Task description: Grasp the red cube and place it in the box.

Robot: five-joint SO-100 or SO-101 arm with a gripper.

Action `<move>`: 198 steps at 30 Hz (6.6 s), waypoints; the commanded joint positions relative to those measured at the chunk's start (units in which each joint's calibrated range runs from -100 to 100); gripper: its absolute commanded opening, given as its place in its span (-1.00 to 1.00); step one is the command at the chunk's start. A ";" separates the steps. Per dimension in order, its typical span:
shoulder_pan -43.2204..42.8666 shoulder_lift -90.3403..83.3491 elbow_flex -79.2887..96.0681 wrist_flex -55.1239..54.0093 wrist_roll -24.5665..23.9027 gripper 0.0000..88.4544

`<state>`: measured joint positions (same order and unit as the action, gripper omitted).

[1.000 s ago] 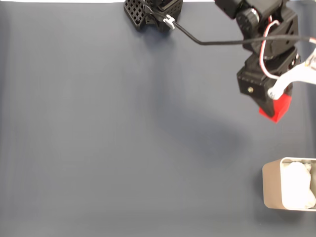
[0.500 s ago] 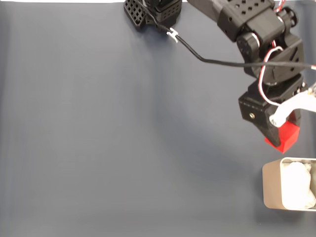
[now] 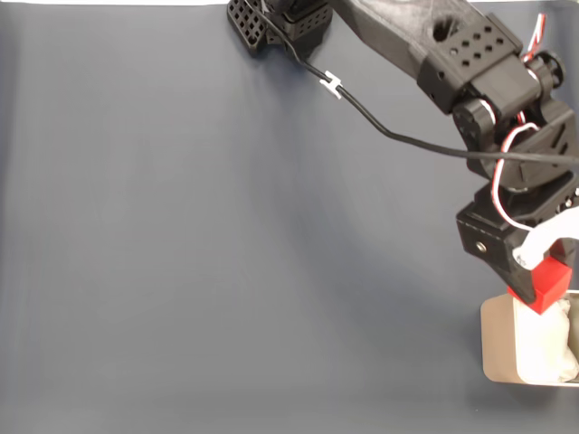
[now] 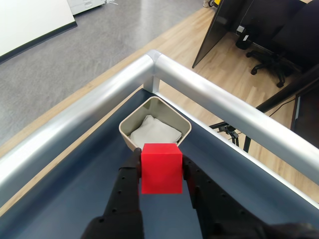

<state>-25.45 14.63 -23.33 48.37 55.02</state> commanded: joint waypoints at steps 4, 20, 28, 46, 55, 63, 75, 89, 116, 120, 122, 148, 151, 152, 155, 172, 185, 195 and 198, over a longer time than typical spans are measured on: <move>0.45 3.13 -8.70 -2.06 -0.15 -0.91; 0.37 14.31 -22.02 -3.04 0.29 -0.91; 0.30 18.38 -26.03 -3.29 0.05 -0.91; 0.09 22.72 -28.95 -5.83 -1.27 -0.91; 0.09 22.54 -28.95 -6.89 -2.34 -0.91; 0.09 22.28 -28.95 -6.89 -2.54 -0.90; 0.30 21.59 -28.59 -6.07 -2.64 -0.06; 0.37 21.59 -28.86 -5.99 -2.49 0.02; 0.30 21.59 -28.95 -5.83 -2.74 -0.03; 0.23 21.42 -28.95 -5.75 -3.13 -0.28; 0.30 20.98 -28.95 -5.66 -3.42 -0.63; 26.30 -35.95 36.37 -14.19 -4.93 -1.00; 25.87 -52.93 56.45 -14.19 -5.67 -1.00; 25.80 -57.18 61.56 -14.19 -5.62 -1.00; 25.87 -73.91 81.90 -14.52 -4.98 -1.00; 26.23 -114.46 123.05 9.83 -6.35 -1.00; 25.30 -114.55 123.14 27.20 -7.62 -1.00; 25.52 -114.55 123.14 27.53 -5.81 -0.99; 25.45 -114.55 123.14 27.53 -5.81 -0.99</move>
<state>-0.07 -100.00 99.37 74.46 48.86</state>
